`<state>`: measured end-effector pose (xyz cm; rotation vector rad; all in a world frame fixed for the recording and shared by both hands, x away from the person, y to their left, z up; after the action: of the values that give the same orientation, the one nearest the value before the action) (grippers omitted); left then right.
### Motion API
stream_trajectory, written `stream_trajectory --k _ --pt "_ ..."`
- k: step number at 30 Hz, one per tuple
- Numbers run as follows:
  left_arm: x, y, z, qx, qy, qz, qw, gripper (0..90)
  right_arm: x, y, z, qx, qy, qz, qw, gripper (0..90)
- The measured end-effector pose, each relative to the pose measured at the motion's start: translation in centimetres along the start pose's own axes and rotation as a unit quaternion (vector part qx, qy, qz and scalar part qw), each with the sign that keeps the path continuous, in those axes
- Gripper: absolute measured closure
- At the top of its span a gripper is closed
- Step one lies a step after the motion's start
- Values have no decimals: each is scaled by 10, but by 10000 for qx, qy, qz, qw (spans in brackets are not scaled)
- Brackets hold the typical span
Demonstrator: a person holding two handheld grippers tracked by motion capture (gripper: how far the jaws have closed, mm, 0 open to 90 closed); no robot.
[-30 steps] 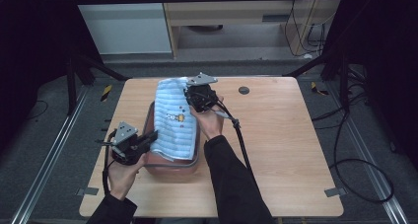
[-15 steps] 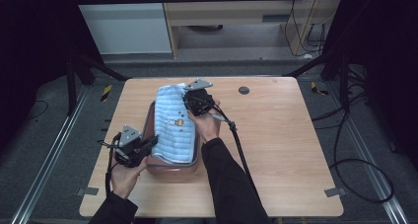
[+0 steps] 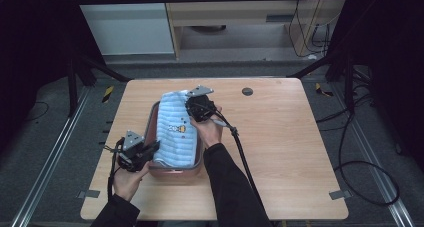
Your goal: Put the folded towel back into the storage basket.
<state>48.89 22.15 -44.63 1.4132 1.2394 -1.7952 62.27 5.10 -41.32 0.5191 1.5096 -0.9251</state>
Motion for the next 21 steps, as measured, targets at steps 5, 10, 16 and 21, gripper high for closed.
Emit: stream_trajectory --k 5,10,16,21 --pt "5 2 -2 -32 44 -39 10000 858 7 1 2 4 38 -51 10000 830" --pt "9 5 0 -38 -4 -189 9998 856 18 4 3 4 119 -179 9998 824" --pt "13 7 -2 -29 -93 -314 9995 821 27 8 2 -55 162 -362 9992 798" --pt "10 6 -6 -158 -73 -260 9995 763 31 8 2 -34 95 -443 9990 733"
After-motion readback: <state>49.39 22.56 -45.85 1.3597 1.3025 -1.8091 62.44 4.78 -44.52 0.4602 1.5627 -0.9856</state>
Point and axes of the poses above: each handheld gripper's, and its own axes: y roughly forward along the jaws, x roughly out of its underside, z roughly to its right, the point moved 5 cm from there along y, roughly forward along the jaws, and after that the axes turned 14 degrees about z, right-handed, at the moved point
